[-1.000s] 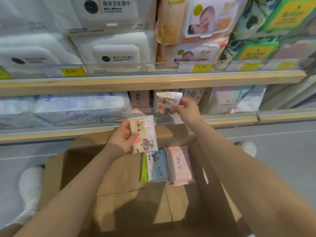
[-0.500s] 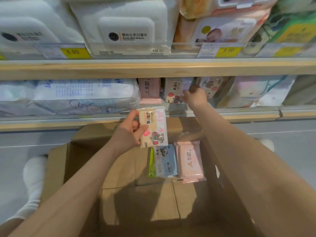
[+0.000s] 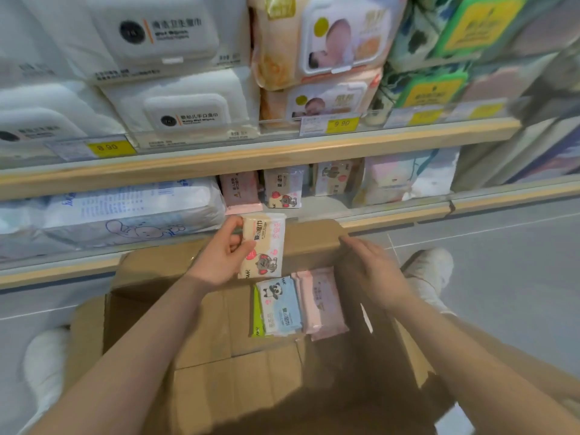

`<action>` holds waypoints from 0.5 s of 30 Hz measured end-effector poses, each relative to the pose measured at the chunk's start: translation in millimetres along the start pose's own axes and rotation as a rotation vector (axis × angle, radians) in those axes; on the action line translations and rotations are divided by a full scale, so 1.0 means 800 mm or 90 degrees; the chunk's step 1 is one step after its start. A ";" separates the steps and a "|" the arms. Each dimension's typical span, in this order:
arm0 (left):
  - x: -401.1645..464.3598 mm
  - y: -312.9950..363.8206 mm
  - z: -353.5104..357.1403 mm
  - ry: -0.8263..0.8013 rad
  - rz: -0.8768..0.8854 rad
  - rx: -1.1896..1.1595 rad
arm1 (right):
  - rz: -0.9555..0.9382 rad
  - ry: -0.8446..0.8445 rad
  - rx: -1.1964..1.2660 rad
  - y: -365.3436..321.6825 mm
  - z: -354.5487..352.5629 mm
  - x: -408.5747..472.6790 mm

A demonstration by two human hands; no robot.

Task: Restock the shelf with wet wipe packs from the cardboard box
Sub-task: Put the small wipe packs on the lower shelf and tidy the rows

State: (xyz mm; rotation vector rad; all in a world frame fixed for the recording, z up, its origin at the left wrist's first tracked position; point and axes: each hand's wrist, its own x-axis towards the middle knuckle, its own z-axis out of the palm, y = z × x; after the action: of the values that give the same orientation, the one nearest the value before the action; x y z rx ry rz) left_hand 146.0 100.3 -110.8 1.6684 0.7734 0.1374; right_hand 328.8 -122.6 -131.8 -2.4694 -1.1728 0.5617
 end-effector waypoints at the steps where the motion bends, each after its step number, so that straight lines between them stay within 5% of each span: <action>1: 0.003 0.008 0.006 -0.003 0.013 -0.013 | -0.006 0.007 0.014 0.001 0.005 -0.001; 15: 0.150 0.064 0.111 0.063 0.044 -0.019 | -0.025 0.084 0.215 0.035 0.039 0.012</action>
State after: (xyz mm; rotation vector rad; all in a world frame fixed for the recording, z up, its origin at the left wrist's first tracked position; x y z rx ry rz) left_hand 302.7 90.5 -126.1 1.6694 0.7843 0.2799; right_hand 337.2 -127.5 -173.5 -2.1576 -0.9837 0.5283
